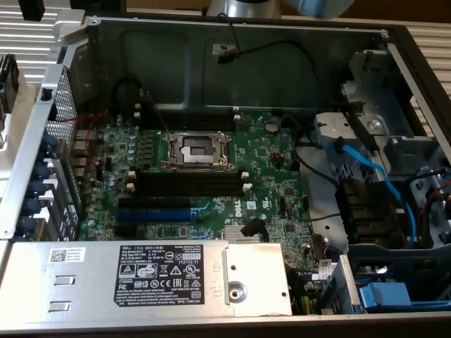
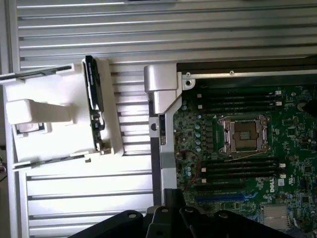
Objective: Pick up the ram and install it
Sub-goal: 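Reach for the ram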
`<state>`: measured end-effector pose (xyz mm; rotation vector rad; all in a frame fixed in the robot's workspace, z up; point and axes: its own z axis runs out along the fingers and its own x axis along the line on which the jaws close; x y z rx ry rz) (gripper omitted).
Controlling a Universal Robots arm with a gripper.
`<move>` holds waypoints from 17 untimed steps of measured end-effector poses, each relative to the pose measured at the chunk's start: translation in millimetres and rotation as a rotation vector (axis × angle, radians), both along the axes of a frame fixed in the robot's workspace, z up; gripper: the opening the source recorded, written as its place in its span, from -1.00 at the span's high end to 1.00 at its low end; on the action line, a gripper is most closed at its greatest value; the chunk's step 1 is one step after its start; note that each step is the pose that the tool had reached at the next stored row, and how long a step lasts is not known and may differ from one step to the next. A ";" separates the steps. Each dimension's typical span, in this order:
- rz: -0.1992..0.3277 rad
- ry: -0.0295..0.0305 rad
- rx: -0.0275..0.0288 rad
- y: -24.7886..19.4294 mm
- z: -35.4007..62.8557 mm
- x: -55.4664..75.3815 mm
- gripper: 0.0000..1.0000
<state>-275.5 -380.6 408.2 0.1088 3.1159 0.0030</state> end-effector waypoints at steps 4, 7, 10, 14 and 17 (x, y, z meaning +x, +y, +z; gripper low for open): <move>0.000 -0.0001 0.0012 0.0 1.1 -18.4 0.80; 0.000 -0.0001 0.0020 0.0 1.9 -32.0 0.80; 0.000 0.0000 0.0029 0.0 2.8 -45.6 0.80; 0.000 -0.0001 0.0041 0.0 4.0 -64.0 0.80; 0.000 0.0000 0.0049 0.0 4.9 -77.6 0.80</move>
